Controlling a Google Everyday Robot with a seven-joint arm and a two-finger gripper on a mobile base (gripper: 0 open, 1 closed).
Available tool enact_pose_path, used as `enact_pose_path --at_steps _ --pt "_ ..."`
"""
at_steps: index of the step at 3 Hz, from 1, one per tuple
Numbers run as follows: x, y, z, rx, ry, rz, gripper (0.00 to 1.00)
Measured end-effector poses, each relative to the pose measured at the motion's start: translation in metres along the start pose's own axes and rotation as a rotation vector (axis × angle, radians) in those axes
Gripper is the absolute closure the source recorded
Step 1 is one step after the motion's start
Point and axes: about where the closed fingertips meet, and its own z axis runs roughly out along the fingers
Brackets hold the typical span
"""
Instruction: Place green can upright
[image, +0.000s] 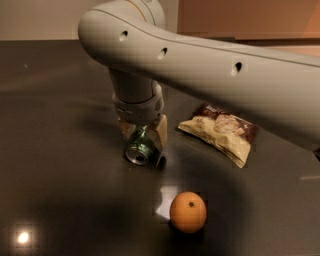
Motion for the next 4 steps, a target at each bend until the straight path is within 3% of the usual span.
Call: enact_pose_path --at_steps 1,2,3,4 --pt "-0.001 0.0 -0.004 0.006 -0.009 0.009 0.63" --pt "-0.003 -0.002 -0.023 0.041 -0.063 0.076 0.86" --pt "-0.005 0.003 -0.052 0.09 -0.179 0.198 1.0" --pt "-0.017 0.005 -0.079 0.152 -0.332 0.286 1.0"
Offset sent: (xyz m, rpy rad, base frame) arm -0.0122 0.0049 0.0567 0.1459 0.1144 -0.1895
